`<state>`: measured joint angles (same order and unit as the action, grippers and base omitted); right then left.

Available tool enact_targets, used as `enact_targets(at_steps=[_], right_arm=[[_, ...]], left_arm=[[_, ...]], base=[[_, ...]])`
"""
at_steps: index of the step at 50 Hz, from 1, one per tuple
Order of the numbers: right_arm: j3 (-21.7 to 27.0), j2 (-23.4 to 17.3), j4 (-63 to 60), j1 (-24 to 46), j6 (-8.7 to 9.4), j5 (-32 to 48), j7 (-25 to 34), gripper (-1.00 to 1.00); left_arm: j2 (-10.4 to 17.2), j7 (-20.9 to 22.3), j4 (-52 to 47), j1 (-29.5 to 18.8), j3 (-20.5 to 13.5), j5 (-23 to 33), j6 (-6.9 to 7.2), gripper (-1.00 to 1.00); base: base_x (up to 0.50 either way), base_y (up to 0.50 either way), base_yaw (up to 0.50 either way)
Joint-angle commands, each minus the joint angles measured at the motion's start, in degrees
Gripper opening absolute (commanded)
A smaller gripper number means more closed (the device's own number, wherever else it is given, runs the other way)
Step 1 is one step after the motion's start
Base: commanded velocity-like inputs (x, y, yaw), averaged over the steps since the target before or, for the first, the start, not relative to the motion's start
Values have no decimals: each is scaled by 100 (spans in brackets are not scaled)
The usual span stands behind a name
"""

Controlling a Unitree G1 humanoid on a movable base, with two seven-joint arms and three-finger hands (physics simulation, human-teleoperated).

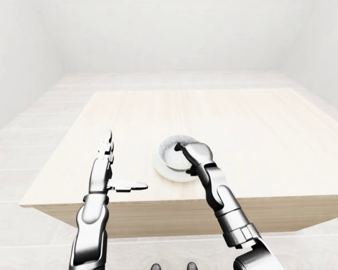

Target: Put the bowl on the plate.

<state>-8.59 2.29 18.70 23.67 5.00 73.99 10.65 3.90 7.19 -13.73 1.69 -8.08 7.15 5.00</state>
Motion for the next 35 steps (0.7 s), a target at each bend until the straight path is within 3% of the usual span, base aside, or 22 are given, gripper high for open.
enact_targets(at_steps=[1,4,15,20,35], right_arm=[[-18,5,-79,-15,0,16,33,25],[-36,9,-159,-58,0,44,73,43],[-27,2,-314,-73,0,116,197,73],[-48,9,-510,-173,0,150,297,100],[-149,38,-1414,-581,0,479,737,100]], left_arm=[[3,25,-154,20,-11,-10,0,100],[4,2,49,1,-22,-9,0,100],[9,15,-106,-26,-21,-6,0,100],[7,0,-20,-32,-17,-3,0,100],[40,-50,295,-180,-42,-27,0,100]], base=[[0,0,0],[0,0,0],[0,0,0],[0,0,0],[0,0,0]])
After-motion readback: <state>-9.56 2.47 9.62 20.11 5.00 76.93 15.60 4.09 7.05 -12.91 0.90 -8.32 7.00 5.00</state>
